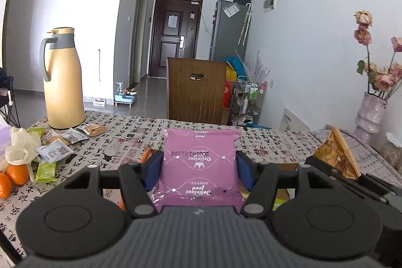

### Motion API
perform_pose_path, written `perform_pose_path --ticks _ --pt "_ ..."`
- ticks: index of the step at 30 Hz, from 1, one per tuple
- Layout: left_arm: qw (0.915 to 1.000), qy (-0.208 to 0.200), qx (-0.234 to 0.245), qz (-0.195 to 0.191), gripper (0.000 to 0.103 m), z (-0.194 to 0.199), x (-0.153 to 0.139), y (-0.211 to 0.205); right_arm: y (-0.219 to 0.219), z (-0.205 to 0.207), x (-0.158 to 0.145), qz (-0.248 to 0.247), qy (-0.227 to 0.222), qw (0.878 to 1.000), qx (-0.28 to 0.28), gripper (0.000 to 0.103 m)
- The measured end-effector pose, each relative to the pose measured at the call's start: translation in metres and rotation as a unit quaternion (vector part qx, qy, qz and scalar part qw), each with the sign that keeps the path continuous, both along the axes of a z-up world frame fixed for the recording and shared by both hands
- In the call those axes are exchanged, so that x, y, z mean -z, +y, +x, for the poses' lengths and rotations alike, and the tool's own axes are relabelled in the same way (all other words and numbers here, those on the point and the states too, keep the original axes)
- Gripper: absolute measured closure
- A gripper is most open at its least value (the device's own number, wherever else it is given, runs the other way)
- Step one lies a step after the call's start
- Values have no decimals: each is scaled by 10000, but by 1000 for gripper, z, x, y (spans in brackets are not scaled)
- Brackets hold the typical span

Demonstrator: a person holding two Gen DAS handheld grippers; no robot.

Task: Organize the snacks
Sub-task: 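Carry both packets into the box and open both tools, then lift both open tools out of the box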

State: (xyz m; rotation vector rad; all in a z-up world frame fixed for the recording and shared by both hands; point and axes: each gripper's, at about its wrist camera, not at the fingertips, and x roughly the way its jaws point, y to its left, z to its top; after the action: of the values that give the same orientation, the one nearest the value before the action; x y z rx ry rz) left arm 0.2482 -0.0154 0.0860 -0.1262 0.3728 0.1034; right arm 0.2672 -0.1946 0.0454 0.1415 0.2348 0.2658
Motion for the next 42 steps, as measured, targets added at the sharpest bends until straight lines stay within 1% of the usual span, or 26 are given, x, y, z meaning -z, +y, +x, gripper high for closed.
perform_pose_path --ticks 3,6,10,14,17,18,19,20,21,22,23,24,25,30,42 --pt "9999 -91 -88 3 40 11 8 5 3 8 9 -32 40 10000 -26 86" --pt "9994 -236 -235 35 40 18 22 13 0 15 20 -2 212 9998 -48 86" --pt "9998 -154 -129 47 40 26 33 18 5 23 31 -99 451 9989 -100 86" --pt "9999 -112 -82 56 40 27 39 19 9 26 38 -184 587 9980 -145 86" --pt "9999 -155 -44 44 40 24 40 18 10 25 39 -222 635 9976 -138 82" --pt "9998 -199 -2 12 39 22 40 18 10 25 39 -244 652 9975 -110 78" --pt "9998 -219 12 -7 34 21 40 18 10 24 40 -254 670 9974 -104 74" --pt "9997 -225 0 -13 27 21 40 18 10 22 40 -242 672 9974 -115 61" --pt "9996 -259 -68 -9 12 19 40 19 9 21 40 -245 661 9975 -99 43" --pt "9994 -305 -137 -1 6 18 40 19 9 20 39 -259 637 9976 -61 34" --pt "9991 -368 -206 4 0 15 39 20 8 19 39 -270 598 9978 -13 18" --pt "9989 -402 -224 -12 0 15 38 20 8 18 38 -268 553 9981 29 5" --pt "9989 -414 -220 -54 0 14 38 22 7 16 38 -254 516 9983 59 1" --pt "9989 -340 -269 -198 0 17 41 25 5 16 37 -214 501 9985 69 0" --pt "9985 -397 -263 -255 0 11 38 25 6 17 38 -225 518 9984 65 0"
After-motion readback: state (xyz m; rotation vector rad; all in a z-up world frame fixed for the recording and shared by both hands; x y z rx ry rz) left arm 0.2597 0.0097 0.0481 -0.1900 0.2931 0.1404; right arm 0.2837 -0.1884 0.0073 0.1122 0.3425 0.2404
